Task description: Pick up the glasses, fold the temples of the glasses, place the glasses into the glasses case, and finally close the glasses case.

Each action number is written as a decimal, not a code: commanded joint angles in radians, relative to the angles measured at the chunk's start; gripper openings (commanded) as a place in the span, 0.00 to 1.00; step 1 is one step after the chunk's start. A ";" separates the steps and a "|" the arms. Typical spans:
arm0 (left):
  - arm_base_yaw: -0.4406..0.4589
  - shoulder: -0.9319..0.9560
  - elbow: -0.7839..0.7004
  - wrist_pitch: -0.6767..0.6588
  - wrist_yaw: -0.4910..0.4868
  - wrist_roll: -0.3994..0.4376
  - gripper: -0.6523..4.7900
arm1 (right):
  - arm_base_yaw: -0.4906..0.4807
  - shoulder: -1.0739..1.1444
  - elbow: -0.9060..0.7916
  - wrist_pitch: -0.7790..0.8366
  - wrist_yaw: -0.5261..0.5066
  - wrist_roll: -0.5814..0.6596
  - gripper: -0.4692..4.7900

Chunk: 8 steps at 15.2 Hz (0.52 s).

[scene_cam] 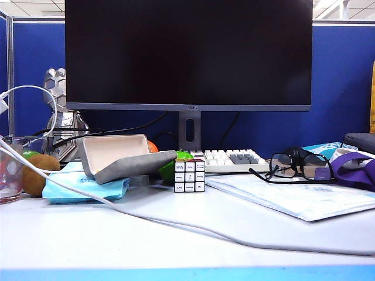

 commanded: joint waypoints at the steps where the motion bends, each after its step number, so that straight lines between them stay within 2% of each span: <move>1: 0.000 -0.002 -0.002 -0.016 0.003 -0.001 0.11 | 0.002 -0.001 -0.002 -0.011 -0.003 0.003 0.09; 3: 0.000 -0.002 -0.002 -0.015 0.003 -0.002 0.11 | 0.002 -0.002 -0.002 -0.008 -0.003 0.003 0.09; 5: 0.000 -0.002 0.004 0.027 -0.005 -0.046 0.11 | 0.002 -0.001 0.039 0.083 0.002 0.082 0.09; 6: 0.000 -0.002 0.036 0.050 -0.063 -0.121 0.11 | 0.002 -0.001 0.102 0.093 0.001 0.117 0.09; 8: 0.000 -0.002 0.079 0.056 -0.095 -0.143 0.11 | 0.002 0.008 0.170 0.093 0.001 0.126 0.09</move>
